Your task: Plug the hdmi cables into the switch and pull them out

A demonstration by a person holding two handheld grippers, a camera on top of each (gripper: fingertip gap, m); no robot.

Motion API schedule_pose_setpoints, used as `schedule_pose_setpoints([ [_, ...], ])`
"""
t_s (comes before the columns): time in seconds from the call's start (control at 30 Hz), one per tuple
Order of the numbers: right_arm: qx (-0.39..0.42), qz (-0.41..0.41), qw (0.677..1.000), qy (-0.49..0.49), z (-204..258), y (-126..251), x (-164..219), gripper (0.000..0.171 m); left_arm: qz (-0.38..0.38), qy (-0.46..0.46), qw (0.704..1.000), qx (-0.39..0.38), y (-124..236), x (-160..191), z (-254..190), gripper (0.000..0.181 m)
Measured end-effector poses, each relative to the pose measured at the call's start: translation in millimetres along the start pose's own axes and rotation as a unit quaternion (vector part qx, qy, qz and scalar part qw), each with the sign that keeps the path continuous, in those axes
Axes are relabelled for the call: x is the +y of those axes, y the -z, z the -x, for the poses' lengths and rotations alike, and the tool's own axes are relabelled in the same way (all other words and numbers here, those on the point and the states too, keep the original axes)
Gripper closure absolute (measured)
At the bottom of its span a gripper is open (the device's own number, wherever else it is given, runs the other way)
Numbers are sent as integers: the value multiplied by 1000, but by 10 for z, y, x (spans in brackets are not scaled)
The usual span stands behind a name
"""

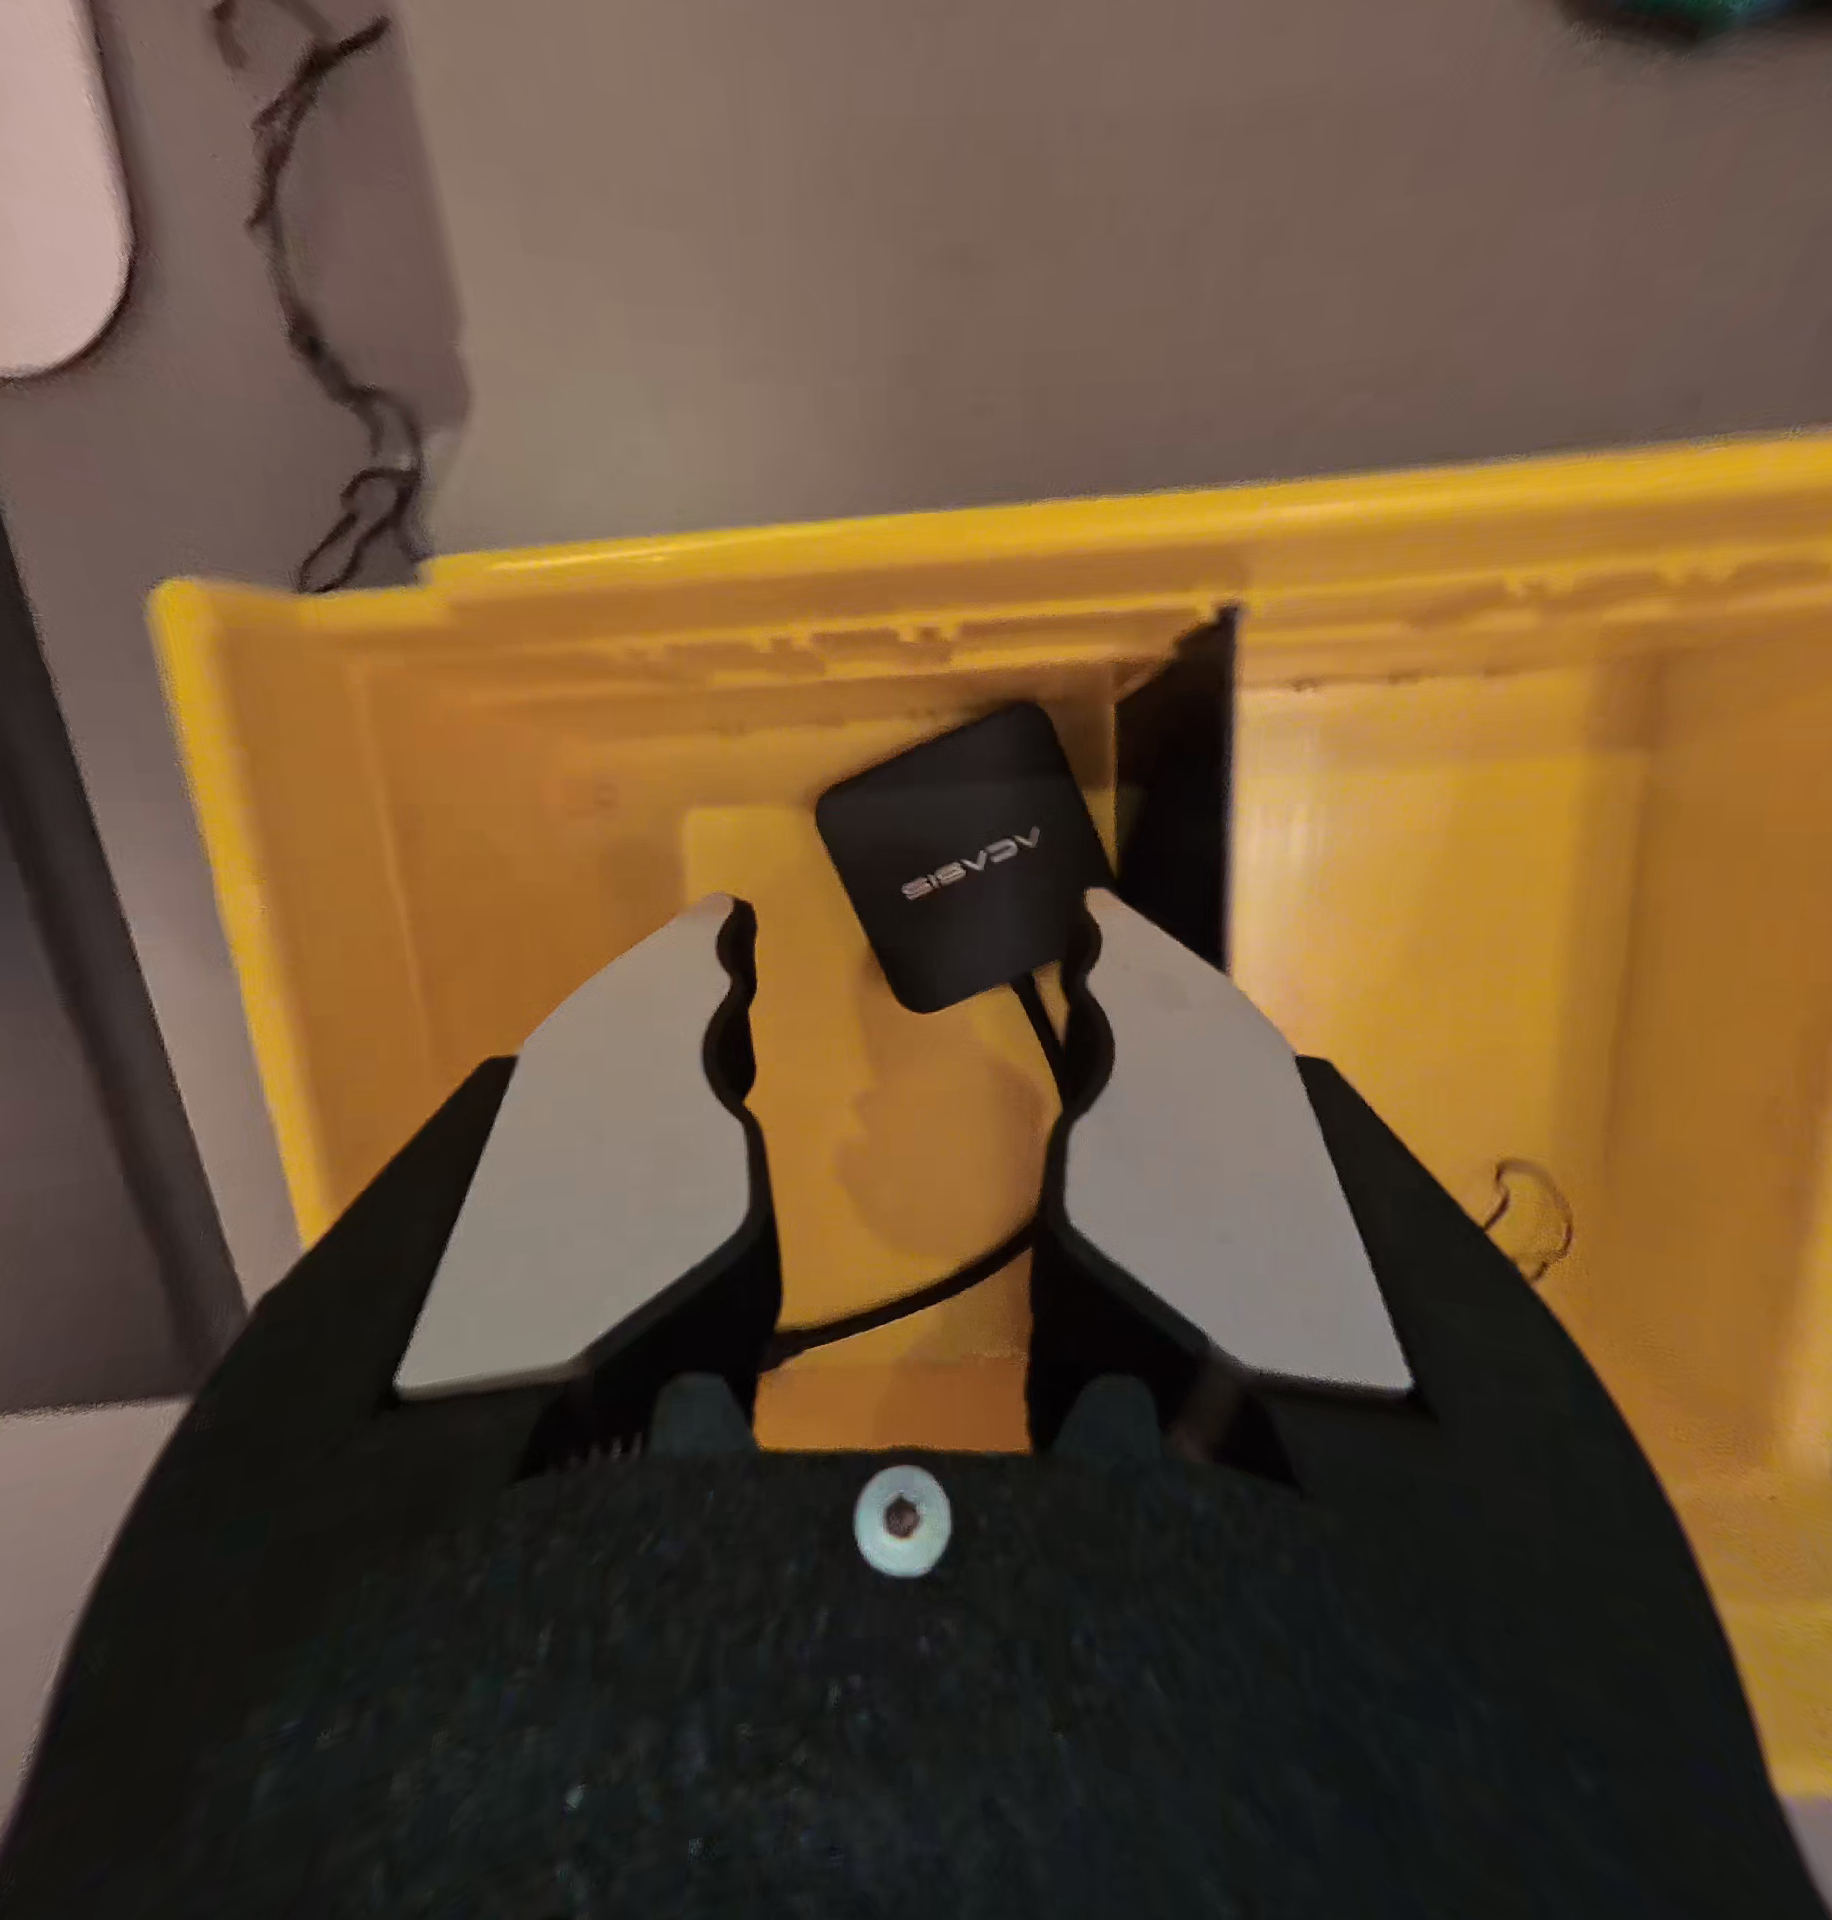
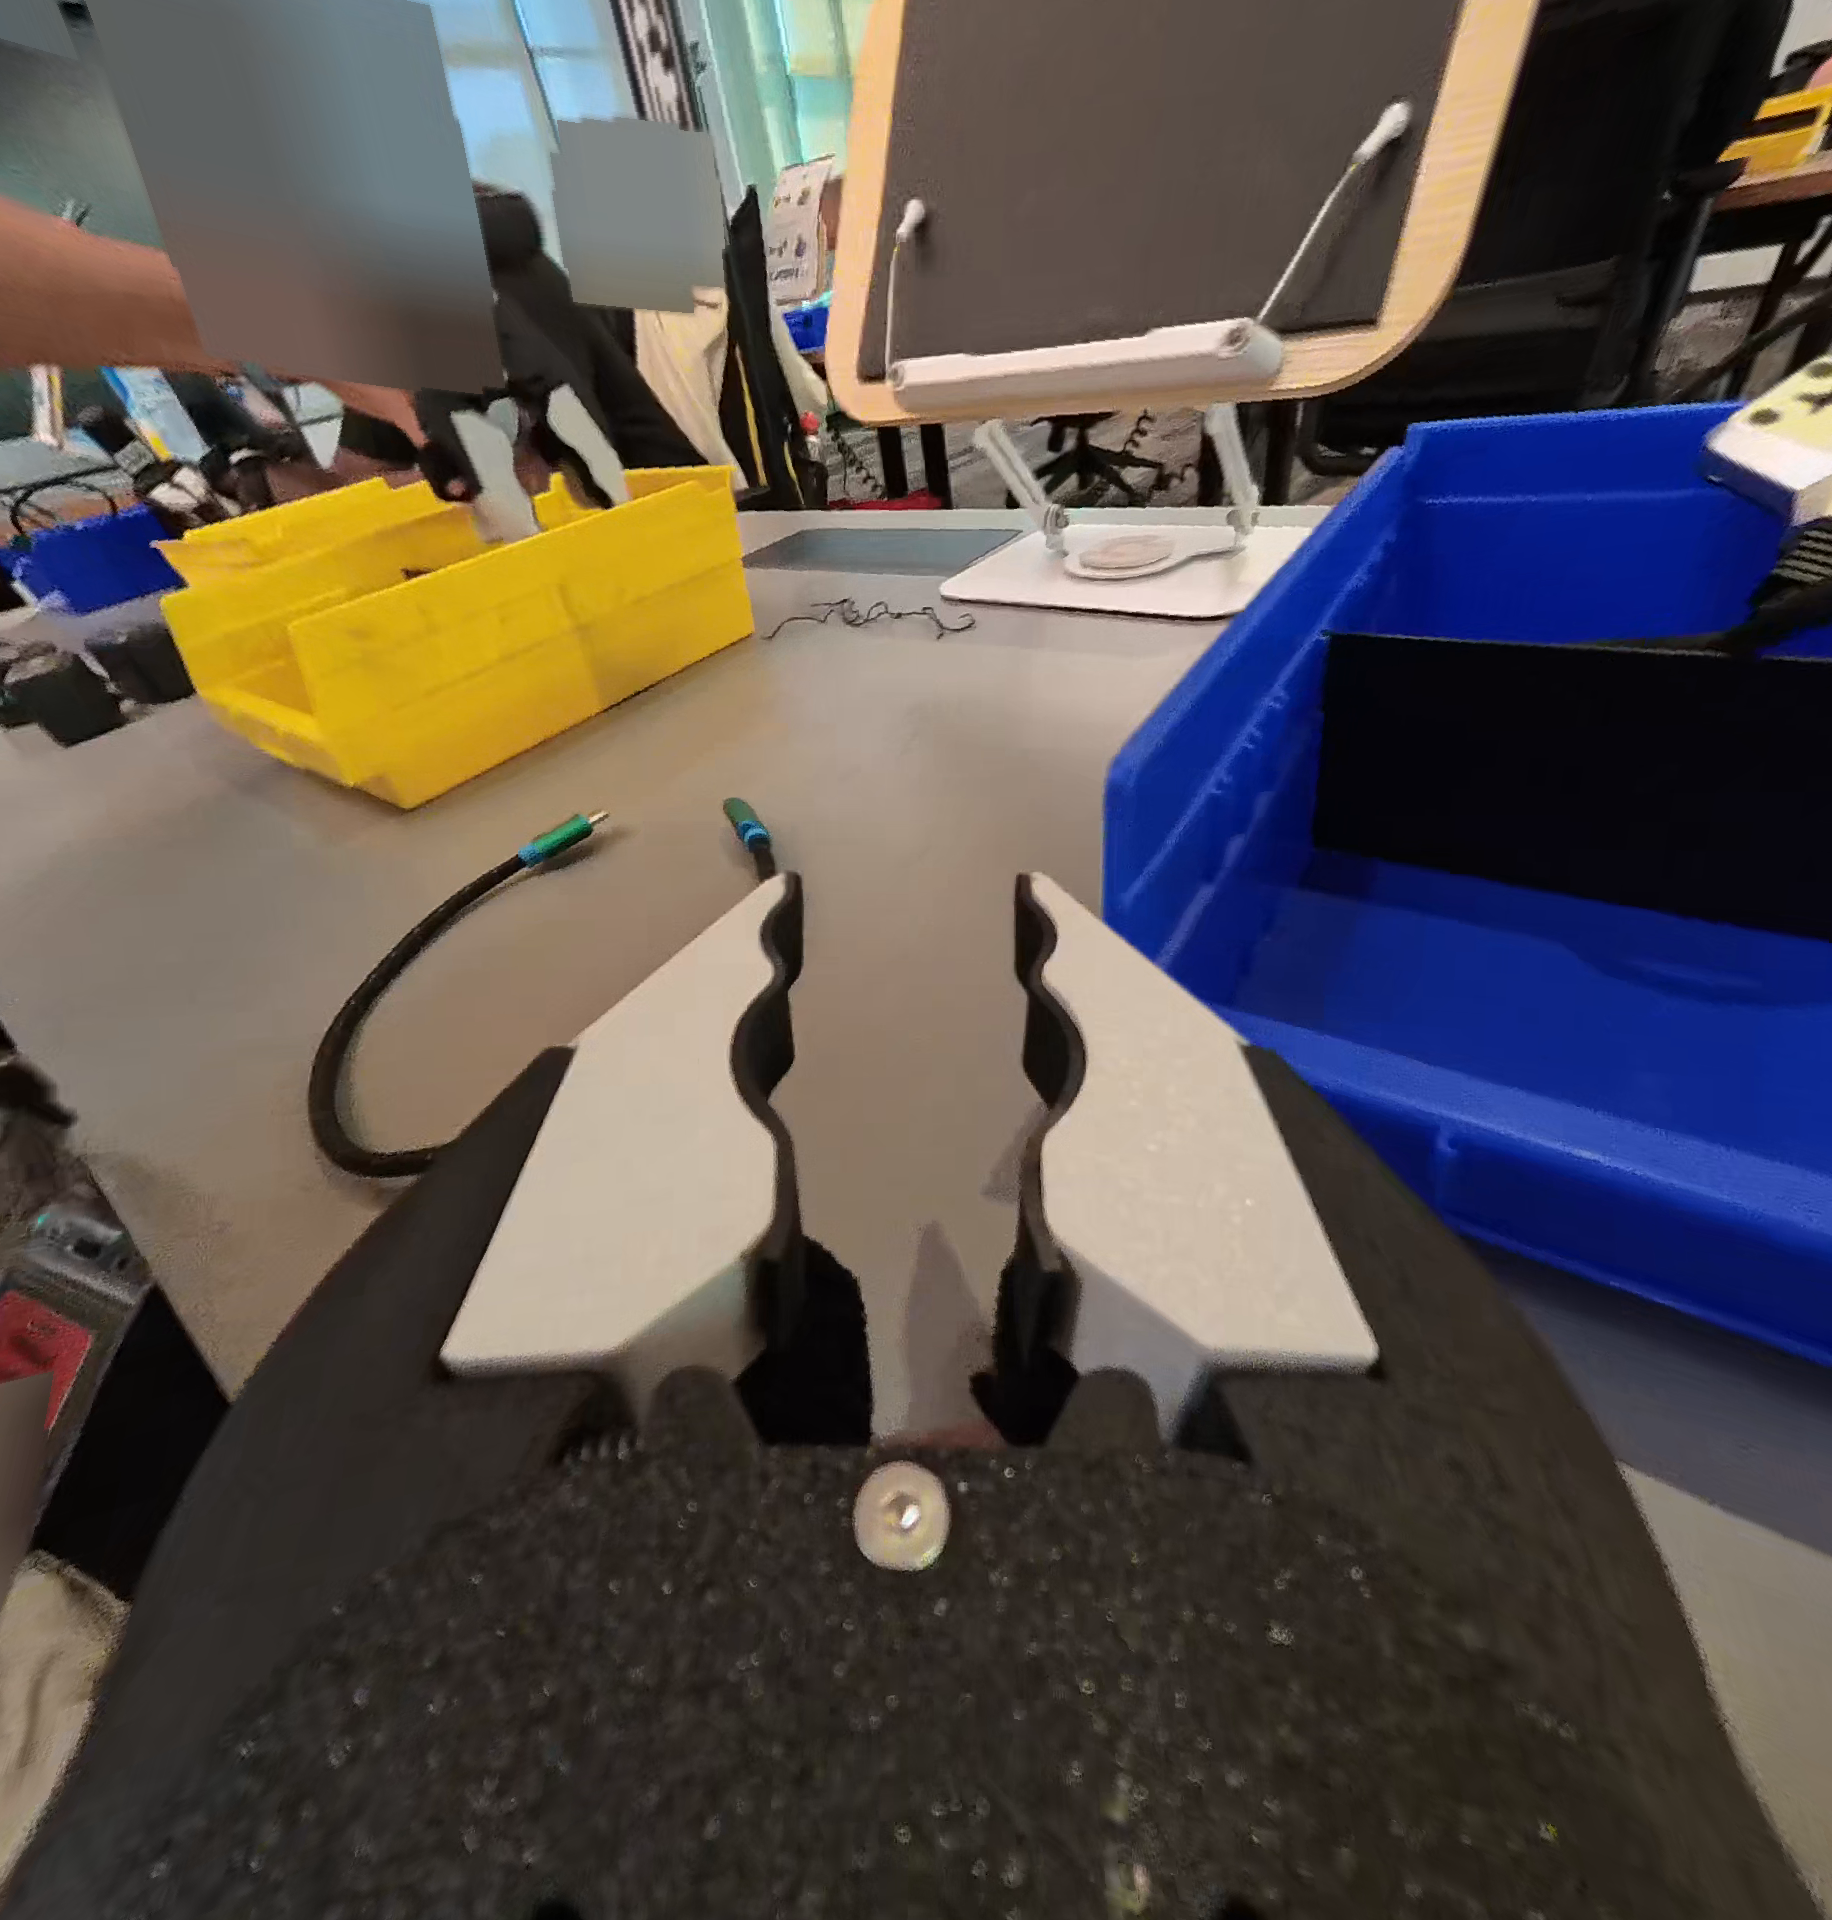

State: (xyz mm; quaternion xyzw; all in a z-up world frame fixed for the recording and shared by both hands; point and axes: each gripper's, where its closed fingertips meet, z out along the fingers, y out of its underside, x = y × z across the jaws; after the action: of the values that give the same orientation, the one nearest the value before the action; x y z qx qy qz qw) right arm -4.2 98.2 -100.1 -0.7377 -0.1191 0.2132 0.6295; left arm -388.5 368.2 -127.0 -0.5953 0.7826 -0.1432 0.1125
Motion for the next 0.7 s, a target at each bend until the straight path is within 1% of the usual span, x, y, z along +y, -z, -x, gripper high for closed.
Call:
schedule_pose_setpoints([
  [0.13, 18, -20, 1000, -13, -137, 65, -58, 130, 30, -106, 994, 25, -126, 147, -37, 129],
  [0.17, 28, -22, 999, -13, -185, 82, -64, 130, 31, -129, 991, 31, -179, 133, -18, 130],
  [0.23, 50, -21, 998, -19, -281, 108, -63, 130, 15, -178, 984, 29, -251, 108, 10, 124],
  [0.3, 61, -27, 997, -39, -362, 104, -77, 130, -16, -238, 971, 13, -312, -20, 18, 122],
  [0.37, 59, -34, 996, -62, -412, 52, -98, 130, -31, -289, 957, 9, -342, -46, 27, 126],
  [0.4, 55, -31, 996, -68, -424, 15, -95, 130, -16, -299, 954, 12, -381, -4, 44, 125],
  [0.43, 52, -25, 996, -69, -434, -23, -84, 129, 2, -301, 954, 12, -429, 25, 77, 120],
  [0.47, 52, -17, 996, -65, -443, -59, -69, 129, 12, -302, 953, 27, -454, 49, 58, 122],
  [0.5, 51, -8, 997, -61, -447, -92, -54, 129, 7, -303, 952, 32, -465, 24, 58, 118],
  [0.57, 47, 7, 997, -54, -438, -144, -24, 129, 32, -307, 950, 56, -466, 75, 29, 119],
  [0.63, 42, 17, 998, -54, -425, -172, 0, 129, 83, -300, 947, 80, -432, 199, 51, 117],
  [0.7, 39, 18, 998, -56, -417, -173, 4, 129, 95, -297, 945, 99, -401, 227, 54, 117],
])
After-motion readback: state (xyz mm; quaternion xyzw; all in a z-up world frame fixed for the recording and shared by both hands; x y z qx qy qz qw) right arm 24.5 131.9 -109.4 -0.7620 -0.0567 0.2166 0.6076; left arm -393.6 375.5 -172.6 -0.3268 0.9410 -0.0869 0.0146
